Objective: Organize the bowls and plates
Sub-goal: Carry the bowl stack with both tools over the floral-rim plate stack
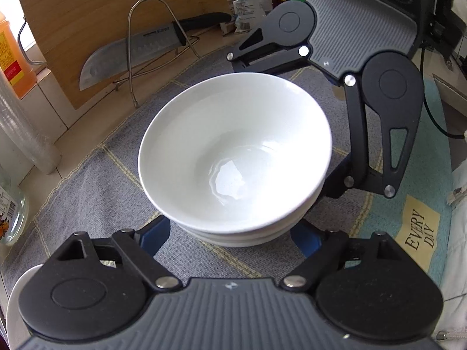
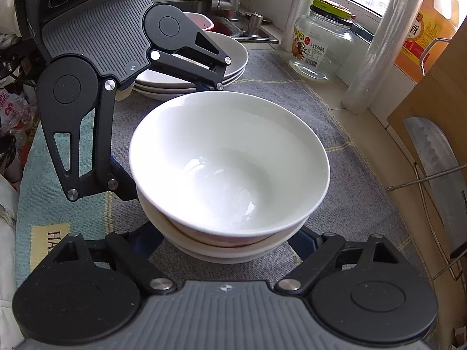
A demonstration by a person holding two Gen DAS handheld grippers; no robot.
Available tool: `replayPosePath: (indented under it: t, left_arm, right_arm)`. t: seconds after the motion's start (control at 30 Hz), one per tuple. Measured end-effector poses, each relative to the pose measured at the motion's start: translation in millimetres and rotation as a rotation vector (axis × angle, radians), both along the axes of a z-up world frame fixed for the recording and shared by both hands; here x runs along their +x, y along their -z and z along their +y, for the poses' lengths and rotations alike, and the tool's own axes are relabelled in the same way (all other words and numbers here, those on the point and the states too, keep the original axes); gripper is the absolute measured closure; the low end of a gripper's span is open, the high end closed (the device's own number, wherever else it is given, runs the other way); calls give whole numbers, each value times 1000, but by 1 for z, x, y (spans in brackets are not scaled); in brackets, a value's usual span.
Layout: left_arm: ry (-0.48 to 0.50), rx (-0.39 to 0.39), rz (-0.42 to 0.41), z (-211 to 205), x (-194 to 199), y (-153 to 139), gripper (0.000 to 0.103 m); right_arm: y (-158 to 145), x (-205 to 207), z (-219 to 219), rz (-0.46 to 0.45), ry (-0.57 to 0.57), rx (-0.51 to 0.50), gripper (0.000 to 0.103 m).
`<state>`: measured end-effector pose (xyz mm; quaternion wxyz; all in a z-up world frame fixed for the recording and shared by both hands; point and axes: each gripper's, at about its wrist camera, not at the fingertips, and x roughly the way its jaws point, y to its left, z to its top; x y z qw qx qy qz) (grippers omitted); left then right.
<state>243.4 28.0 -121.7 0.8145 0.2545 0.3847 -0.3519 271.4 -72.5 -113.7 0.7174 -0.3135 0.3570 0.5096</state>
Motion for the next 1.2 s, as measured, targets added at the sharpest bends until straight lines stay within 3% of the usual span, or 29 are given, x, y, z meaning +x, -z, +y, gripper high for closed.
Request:
replayPosePath:
  t: [0.6, 0.7, 1.2]
  left_arm:
    - [48, -9, 47, 0, 12, 4, 14]
    - [58, -16, 63, 1, 12, 2, 21]
    - [31, -21, 66, 1, 3, -7, 22]
  right_arm:
    - [1, 8, 3, 37, 0, -6, 12]
    - [1, 8, 3, 43, 6, -4, 12]
    - [-8, 2, 7, 45, -11, -26, 13]
